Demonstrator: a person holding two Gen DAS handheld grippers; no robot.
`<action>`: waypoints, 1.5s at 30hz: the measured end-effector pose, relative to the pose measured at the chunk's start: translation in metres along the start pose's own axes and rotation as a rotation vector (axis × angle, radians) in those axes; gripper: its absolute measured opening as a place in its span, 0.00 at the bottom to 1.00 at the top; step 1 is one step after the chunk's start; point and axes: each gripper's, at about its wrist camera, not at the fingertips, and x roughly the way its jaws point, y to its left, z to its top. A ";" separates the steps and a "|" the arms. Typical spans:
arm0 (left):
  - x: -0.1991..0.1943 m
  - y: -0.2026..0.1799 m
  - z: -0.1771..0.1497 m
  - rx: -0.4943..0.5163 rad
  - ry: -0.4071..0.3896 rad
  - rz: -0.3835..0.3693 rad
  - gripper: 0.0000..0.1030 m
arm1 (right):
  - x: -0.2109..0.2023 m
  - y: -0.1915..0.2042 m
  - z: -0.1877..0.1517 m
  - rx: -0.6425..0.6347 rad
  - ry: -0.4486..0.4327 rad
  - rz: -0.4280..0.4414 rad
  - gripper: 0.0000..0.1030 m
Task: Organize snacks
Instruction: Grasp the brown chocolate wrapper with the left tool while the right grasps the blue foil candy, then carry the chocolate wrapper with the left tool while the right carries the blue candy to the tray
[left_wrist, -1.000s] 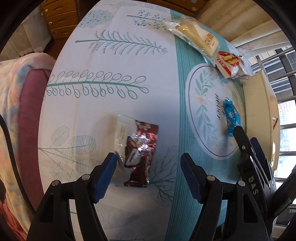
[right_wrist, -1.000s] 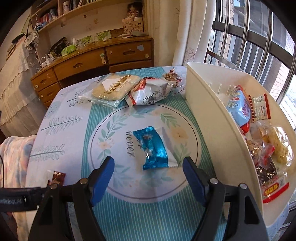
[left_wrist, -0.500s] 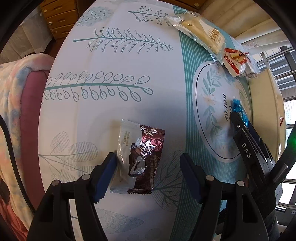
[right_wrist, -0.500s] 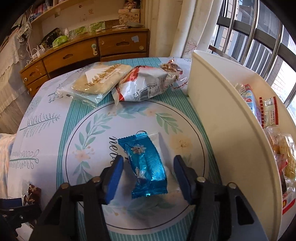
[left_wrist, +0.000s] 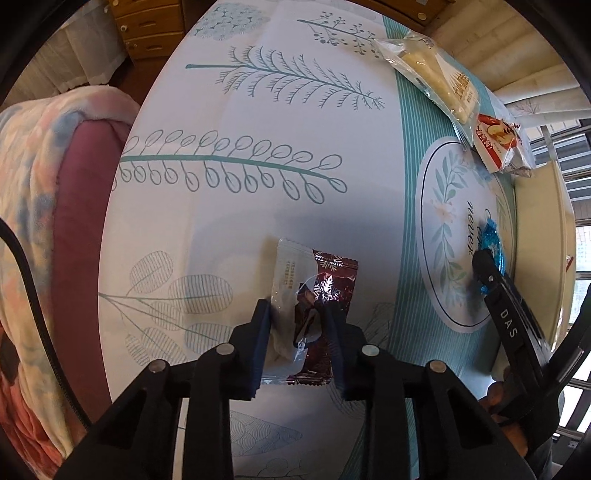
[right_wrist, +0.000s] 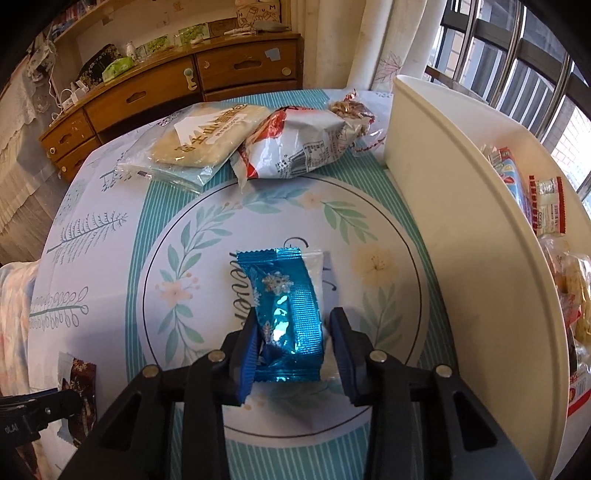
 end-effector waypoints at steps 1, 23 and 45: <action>0.000 0.002 0.001 -0.007 0.007 -0.009 0.25 | -0.001 0.000 -0.001 0.008 0.010 0.001 0.36; -0.051 -0.006 -0.014 0.135 0.012 -0.160 0.11 | -0.077 0.015 -0.015 0.057 -0.015 -0.001 0.36; -0.159 -0.114 -0.037 0.214 -0.265 -0.344 0.11 | -0.170 -0.058 -0.029 -0.220 -0.196 0.131 0.35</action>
